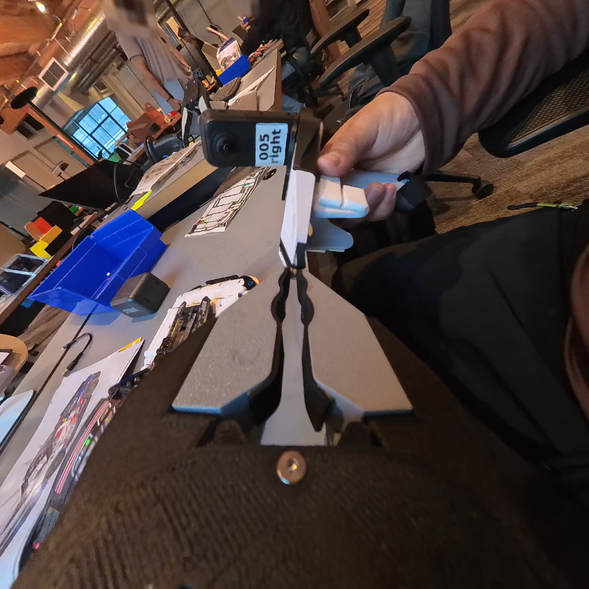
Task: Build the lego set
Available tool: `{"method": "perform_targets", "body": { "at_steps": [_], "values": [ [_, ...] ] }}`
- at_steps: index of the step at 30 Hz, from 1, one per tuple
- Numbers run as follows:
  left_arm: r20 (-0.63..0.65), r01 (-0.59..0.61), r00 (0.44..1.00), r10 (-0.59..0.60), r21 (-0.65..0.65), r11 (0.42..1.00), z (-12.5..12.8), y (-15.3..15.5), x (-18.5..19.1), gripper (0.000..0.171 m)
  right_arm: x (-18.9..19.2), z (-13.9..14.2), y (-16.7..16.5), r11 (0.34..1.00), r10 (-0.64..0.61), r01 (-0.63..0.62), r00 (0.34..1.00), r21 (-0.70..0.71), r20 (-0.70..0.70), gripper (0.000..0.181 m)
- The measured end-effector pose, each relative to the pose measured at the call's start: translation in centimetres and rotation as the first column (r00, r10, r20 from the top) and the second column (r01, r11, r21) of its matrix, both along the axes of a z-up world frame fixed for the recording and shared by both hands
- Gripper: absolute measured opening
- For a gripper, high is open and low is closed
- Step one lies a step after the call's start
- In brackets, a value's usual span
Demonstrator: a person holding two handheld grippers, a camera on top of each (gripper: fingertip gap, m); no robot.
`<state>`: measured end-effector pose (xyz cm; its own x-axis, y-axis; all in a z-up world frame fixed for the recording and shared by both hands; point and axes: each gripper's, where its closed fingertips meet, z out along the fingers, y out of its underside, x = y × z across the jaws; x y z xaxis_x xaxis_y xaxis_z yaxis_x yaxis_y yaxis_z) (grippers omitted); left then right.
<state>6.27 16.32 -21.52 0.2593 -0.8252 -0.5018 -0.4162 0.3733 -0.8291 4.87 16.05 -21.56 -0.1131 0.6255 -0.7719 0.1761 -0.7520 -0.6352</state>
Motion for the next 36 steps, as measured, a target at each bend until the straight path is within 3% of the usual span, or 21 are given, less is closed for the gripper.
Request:
{"method": "perform_targets", "body": {
  "at_steps": [19,23,27,28,31,33,36],
  "values": [
    [-0.004,-0.135,0.991,0.135,-0.060,0.989,-0.3,1.9,-0.1,0.000,0.0,-0.2,1.8,0.992,-0.126,0.125,0.992,0.016,0.025,0.000],
    [-0.039,-0.156,0.987,0.153,-0.077,0.985,-1.0,2.1,0.1,0.013,0.2,-0.3,2.4,0.986,-0.167,0.167,0.986,0.012,0.024,0.000],
    [-0.047,-0.148,0.988,0.145,-0.082,0.986,-1.3,1.7,0.6,0.010,0.5,-0.2,2.7,0.980,-0.195,0.194,0.980,0.039,0.029,0.000],
    [-0.047,-0.146,0.989,0.142,-0.084,0.986,-1.5,1.7,0.7,0.003,0.4,-0.3,2.7,0.980,-0.196,0.195,0.980,0.045,0.034,0.000],
    [-0.120,-0.192,0.975,0.186,-0.043,0.980,-3.0,3.4,0.6,0.000,-0.4,-0.3,2.7,0.982,-0.188,0.188,0.982,0.020,0.011,0.000],
    [-0.191,-0.257,0.949,0.252,-0.004,0.966,-4.0,5.0,0.1,0.000,-1.1,-0.7,3.1,0.981,-0.187,0.184,0.981,0.064,0.042,0.000],
    [-0.147,-0.277,0.953,0.266,-0.060,0.959,-3.4,5.1,-0.4,0.000,-0.8,-0.2,3.6,0.968,-0.209,0.198,0.976,0.151,0.061,0.000]
  ]
}}
